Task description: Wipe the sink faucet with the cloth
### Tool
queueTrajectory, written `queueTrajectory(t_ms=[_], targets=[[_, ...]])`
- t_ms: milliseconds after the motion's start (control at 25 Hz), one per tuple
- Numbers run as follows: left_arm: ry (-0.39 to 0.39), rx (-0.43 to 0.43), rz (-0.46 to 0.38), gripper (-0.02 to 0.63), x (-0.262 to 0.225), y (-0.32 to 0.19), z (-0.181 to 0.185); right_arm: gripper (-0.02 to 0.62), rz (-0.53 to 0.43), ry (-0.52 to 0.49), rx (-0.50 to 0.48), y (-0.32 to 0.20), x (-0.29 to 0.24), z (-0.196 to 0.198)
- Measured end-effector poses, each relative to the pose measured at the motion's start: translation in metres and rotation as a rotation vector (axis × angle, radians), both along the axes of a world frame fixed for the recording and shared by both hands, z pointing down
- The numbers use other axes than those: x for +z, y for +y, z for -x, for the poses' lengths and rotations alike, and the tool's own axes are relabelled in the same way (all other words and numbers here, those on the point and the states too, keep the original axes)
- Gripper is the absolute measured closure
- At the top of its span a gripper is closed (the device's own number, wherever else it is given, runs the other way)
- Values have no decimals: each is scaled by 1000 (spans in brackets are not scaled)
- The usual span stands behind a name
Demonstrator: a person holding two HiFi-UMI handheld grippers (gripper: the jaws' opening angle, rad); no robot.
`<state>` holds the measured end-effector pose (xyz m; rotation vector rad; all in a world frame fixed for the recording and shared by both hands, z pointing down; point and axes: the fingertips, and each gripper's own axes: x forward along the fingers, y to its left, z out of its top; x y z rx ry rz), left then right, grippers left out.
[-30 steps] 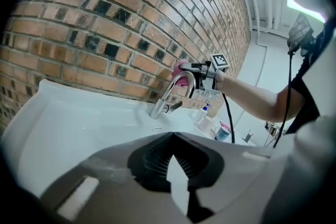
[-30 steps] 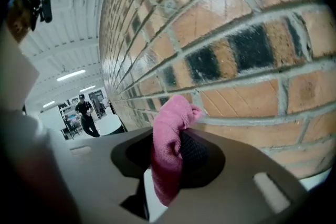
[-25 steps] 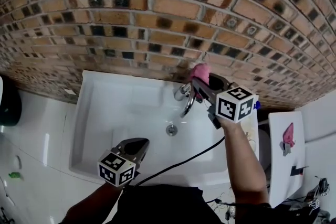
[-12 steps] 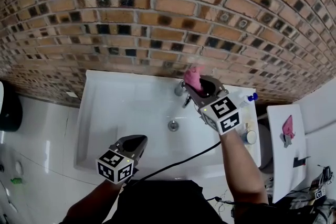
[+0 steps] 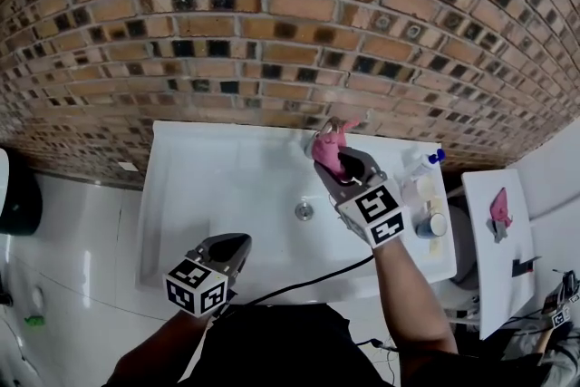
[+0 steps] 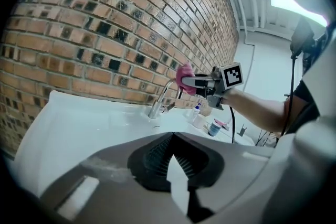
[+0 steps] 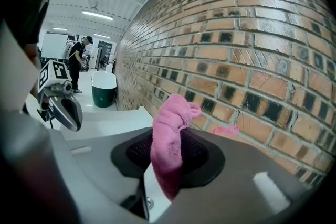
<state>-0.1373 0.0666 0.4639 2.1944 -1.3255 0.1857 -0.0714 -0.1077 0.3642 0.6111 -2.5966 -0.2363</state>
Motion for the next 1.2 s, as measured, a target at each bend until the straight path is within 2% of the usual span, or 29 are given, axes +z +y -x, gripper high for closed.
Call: queueTrajectory(t_ms=[160,480,640,880,1080,1200], targets=[[-6,26,3,600,1,2,1,476,57,-46,26,11,13,-4],[-15,53,17,600,4,-1,2,476,244,-140,65,27,56,-13],[-12,40,25,600,7,-7,6,476,425,-212,106,28,93,-18],[-7,-5,52,600,13,-15,14,476,745,-393,210,5,154,-17],[-2,-50,63,600,13,-25,21,476,941,-578,295,-20,186,-9],[-7,-69,72,600,15,-32,28,476,1037,-686,385,-37,205,-8]])
